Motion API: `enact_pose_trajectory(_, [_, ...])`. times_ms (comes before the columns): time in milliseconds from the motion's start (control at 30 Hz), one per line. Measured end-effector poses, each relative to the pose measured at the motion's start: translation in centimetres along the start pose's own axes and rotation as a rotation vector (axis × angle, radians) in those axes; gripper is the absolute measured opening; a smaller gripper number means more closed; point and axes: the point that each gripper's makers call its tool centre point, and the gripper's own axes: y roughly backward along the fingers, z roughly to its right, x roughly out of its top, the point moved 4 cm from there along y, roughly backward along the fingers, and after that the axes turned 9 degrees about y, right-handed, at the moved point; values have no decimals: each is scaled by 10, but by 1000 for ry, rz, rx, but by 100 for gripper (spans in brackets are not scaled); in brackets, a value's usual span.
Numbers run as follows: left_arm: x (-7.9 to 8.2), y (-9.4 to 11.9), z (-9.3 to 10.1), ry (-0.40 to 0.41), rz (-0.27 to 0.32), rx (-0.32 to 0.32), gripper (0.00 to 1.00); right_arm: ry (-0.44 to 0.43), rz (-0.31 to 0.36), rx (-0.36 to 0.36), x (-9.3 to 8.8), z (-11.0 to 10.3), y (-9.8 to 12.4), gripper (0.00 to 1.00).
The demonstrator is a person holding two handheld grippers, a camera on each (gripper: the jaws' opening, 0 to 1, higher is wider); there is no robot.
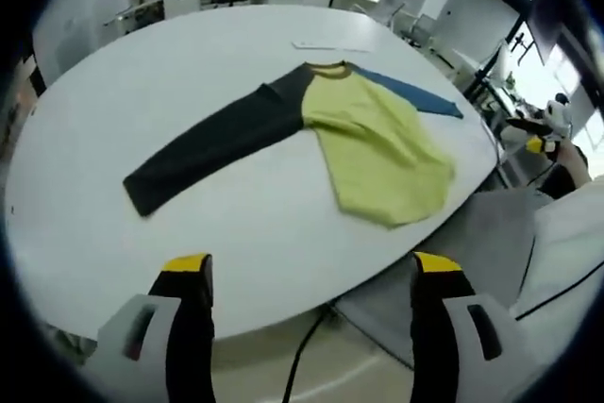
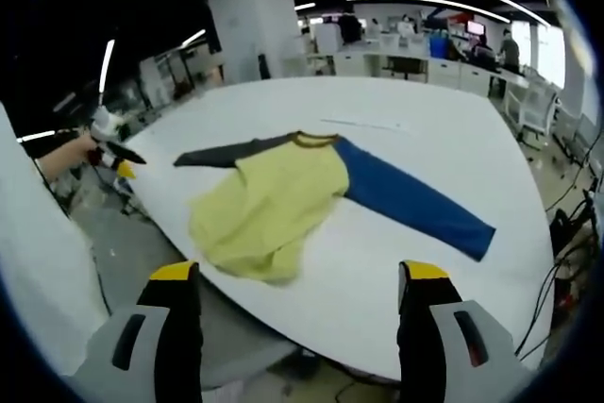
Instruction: Fold the garment on the visible template until the final outline fits inside the template.
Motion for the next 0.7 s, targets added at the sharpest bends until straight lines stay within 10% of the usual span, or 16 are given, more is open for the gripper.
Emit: enact_pose_trajectory(700, [-26, 8, 34, 7, 4, -29, 99, 12, -3, 14, -9, -1, 14, 86])
